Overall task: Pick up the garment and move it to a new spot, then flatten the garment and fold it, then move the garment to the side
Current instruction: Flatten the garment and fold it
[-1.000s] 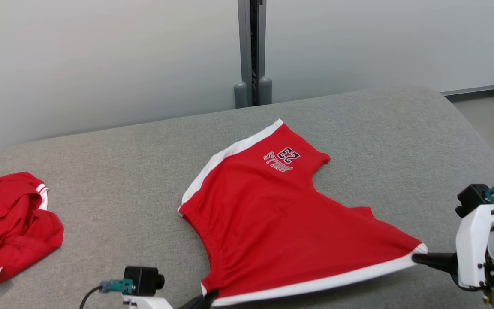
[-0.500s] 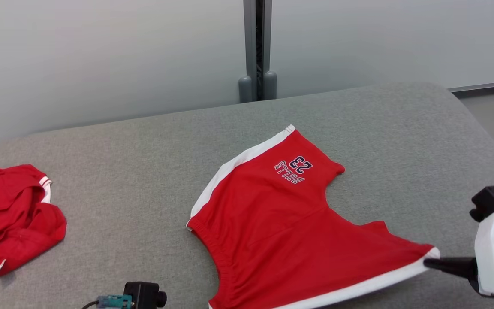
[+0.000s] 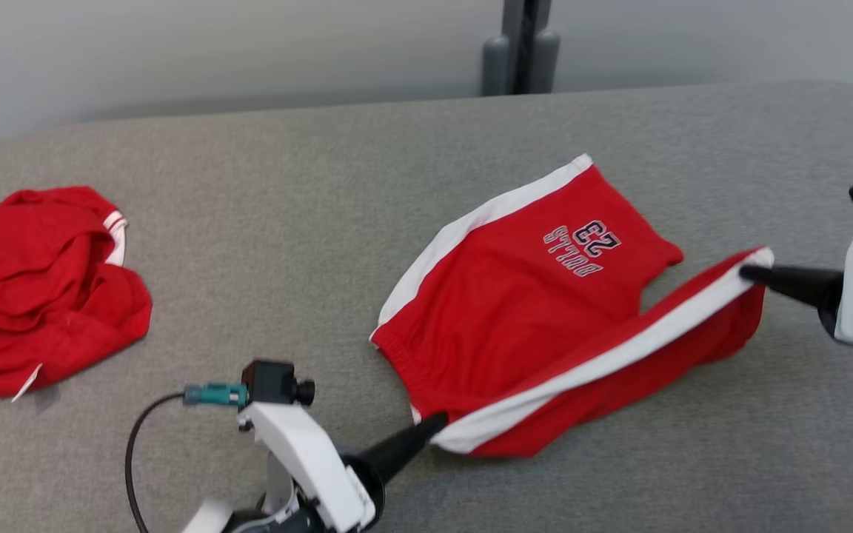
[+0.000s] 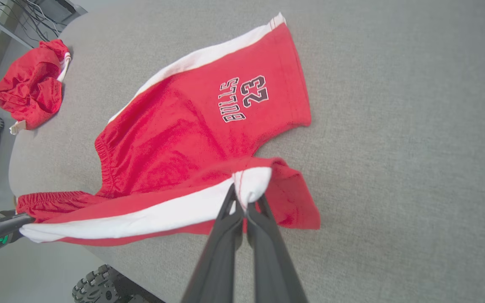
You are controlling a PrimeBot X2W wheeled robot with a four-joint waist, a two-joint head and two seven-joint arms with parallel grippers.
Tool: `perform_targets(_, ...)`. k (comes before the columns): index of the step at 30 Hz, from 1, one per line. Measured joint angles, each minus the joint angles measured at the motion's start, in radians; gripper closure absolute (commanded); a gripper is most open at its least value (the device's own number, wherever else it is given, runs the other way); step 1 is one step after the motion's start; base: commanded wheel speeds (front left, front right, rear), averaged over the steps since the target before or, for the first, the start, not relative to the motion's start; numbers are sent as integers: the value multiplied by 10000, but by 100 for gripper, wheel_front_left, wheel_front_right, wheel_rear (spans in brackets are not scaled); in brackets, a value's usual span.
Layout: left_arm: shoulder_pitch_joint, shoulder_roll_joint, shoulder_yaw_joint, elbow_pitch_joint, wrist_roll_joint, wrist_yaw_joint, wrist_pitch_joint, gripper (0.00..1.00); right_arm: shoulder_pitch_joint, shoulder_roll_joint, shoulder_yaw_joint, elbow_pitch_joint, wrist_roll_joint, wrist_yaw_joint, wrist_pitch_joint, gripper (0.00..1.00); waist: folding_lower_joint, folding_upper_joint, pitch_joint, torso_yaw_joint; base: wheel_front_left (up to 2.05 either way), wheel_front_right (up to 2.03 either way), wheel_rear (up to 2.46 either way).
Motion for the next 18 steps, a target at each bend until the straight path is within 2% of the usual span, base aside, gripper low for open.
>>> perform_targets(5,-1121,-596,374,650,-481,-65,169,100,-1158,738,-466,1037,-497,-2,414,100,0,0,694,571,0,0,0)
perform_targets(10,-1872,-899,466,1342,-485,-169,146,100,-1934,1283,-742,1839,-920,-2,554,100,0,0,1182,886,0,0,0)
perform_targets(13,-2755,-1338,535,2138,-462,-407,61,100,-2799,1825,-1022,2943,-1501,-2,662,100,0,0,1786,1186,0,0,0)
perform_targets(18,-3529,-1630,616,2932,-337,-646,-313,100,-3403,2291,-1273,3929,-1956,-2,669,100,0,0,2278,1422,0,0,0)
